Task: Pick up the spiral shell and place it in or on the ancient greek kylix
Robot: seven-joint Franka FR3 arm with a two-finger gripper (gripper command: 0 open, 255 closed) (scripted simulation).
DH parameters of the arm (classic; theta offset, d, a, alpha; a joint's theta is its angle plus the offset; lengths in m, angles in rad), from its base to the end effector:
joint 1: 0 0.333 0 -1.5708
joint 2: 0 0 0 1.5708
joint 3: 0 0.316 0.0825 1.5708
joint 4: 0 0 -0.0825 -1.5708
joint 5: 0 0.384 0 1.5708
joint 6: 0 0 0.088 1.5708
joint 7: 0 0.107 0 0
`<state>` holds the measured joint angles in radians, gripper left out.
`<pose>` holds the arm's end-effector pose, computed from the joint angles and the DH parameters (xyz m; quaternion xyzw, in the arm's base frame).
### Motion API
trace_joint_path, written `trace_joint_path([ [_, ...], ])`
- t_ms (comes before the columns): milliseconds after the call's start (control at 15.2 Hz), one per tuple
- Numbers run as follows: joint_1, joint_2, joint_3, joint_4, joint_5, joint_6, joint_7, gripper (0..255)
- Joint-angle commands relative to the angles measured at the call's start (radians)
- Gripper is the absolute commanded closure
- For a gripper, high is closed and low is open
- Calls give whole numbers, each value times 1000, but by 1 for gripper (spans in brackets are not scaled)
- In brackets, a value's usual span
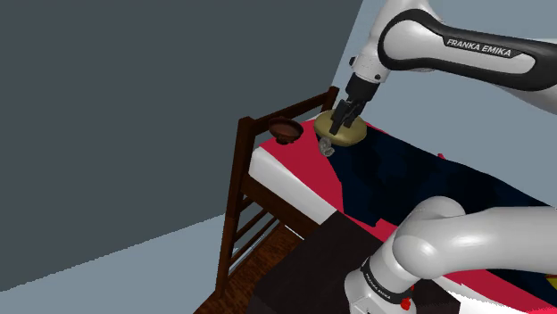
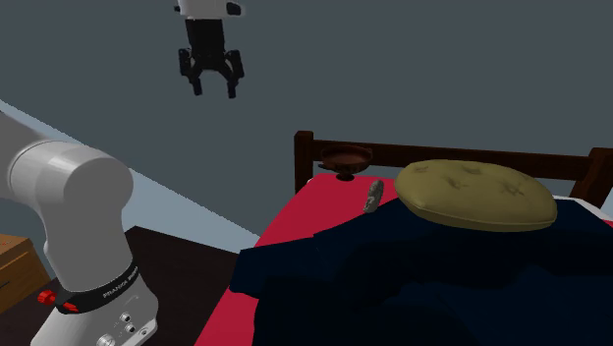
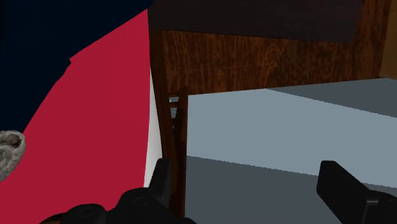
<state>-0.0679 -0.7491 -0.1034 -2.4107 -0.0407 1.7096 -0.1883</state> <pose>0.3225 -0.0670 0.5636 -0.9993 -0.0238 -0.0249 0.0110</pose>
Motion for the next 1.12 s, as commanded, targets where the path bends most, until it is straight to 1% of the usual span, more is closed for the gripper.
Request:
trace_joint_path([
  [0,-12,25,-33,-27,-19,59,-33,0],
  [330,-39,123,-126,-46,-58,191,-122,0],
  [594,-53,225,-201,-38,-73,296,-196,0],
  [858,-58,346,-277,-8,-64,396,-278,0],
  [1056,-56,446,-334,29,-36,465,-349,0],
])
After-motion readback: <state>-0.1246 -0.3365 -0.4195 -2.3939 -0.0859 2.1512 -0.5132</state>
